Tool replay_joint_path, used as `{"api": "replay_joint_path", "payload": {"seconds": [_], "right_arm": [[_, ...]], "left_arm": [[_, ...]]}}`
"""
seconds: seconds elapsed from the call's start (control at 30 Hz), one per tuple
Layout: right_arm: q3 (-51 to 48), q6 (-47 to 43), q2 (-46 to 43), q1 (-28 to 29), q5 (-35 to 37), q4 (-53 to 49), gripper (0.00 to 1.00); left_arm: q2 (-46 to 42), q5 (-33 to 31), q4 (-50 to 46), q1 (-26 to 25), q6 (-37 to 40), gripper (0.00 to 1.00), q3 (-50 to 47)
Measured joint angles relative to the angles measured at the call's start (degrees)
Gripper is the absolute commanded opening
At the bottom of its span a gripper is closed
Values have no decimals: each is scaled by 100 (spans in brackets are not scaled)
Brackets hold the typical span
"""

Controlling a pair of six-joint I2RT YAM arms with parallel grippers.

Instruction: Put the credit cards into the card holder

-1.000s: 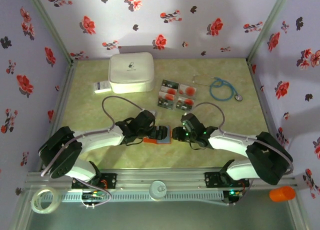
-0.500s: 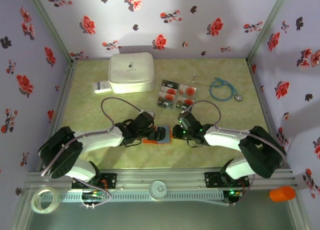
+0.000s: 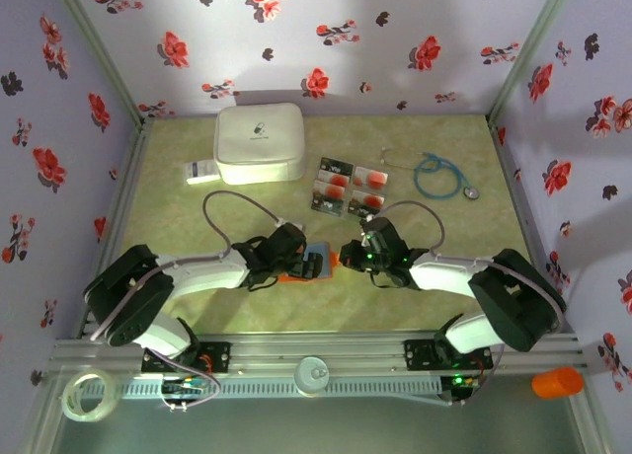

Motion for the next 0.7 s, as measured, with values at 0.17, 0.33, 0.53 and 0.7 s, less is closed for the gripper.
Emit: {"api": "replay_joint_path", "payload": {"seconds": [0.17, 0.33, 0.53, 0.7], "right_arm": [[-166, 369, -7, -87, -387, 717, 0], [-409, 789, -9, -170, -673, 1434, 0], [-531, 1056, -9, -214, -807, 1827, 0], [-540, 1005, -15, -229, -697, 1633, 0]], "left_arm": [[157, -240, 2, 4, 192, 100, -24], [240, -369, 85, 4, 304, 100, -24], [258, -431, 133, 4, 393, 100, -24], [258, -435, 127, 9, 437, 100, -24]]}}
